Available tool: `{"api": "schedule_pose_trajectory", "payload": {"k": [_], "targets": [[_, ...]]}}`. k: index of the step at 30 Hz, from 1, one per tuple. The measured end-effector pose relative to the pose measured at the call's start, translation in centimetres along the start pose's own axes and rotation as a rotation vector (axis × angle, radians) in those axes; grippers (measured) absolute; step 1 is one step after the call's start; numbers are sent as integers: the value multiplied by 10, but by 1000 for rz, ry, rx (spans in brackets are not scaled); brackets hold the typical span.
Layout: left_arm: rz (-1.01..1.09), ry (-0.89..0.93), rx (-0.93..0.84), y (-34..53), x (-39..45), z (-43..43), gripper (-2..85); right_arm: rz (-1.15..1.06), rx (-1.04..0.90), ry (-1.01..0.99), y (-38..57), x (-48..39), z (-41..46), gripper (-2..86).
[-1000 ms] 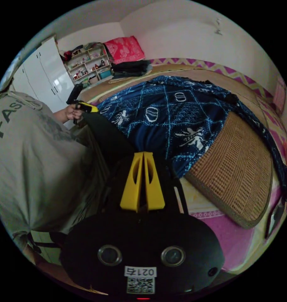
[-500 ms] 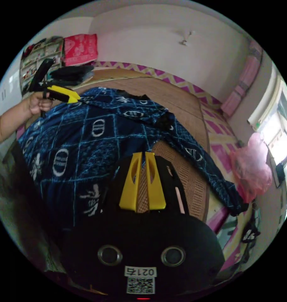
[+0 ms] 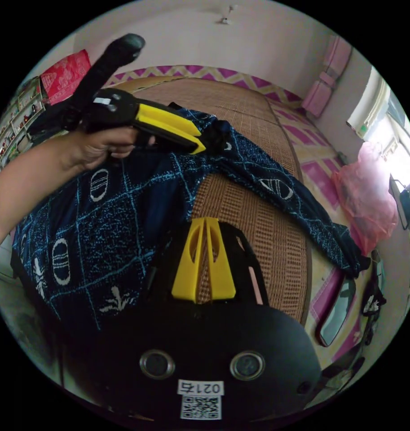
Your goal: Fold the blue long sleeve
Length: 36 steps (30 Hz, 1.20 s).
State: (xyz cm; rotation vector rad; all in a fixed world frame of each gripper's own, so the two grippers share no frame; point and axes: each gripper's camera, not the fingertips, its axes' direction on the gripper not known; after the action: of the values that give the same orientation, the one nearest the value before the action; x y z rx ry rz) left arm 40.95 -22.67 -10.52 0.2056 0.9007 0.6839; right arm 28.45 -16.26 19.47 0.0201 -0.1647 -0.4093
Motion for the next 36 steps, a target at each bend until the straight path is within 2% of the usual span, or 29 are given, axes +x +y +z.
{"api": "schedule_pose_trajectory", "payload": {"k": [3, 6, 9, 11, 12, 14, 17, 21, 23, 28, 31, 36], "targets": [[-17, 7, -42, -10, -15, -11, 50, 23, 8, -37, 3, 8, 2, -5], [-142, 54, 56, -5, -50, -52, 12, 37, 14, -54, 5, 12, 5, -5], [-352, 163, 270, 23, -109, -127, 2, 61, 26, -73, 8, 19, 6, -5], [-519, 229, 492, 68, -165, -209, -2, 81, 36, -89, 10, 25, 7, -5], [-552, 231, 534, 81, -179, -231, -3, 84, 36, -91, 11, 26, 8, -5], [-640, 151, 664, 139, -228, -322, -6, 87, 31, -98, 11, 28, 11, -5], [-752, -19, 744, 226, -286, -433, -7, 81, 21, -101, 11, 28, 15, -5], [-921, -234, 776, 347, -347, -547, -8, 78, 12, -100, 10, 29, 19, -6], [-1083, -339, 773, 432, -378, -602, -8, 80, 8, -98, 10, 30, 21, -6], [-1423, -400, 753, 589, -411, -657, -8, 92, 5, -87, 10, 32, 25, -6], [-1610, -396, 814, 672, -414, -676, -8, 111, 1, -92, 10, 37, 27, -6], [-1677, -366, 918, 742, -422, -713, -9, 127, -3, -106, 10, 42, 31, -6]]}}
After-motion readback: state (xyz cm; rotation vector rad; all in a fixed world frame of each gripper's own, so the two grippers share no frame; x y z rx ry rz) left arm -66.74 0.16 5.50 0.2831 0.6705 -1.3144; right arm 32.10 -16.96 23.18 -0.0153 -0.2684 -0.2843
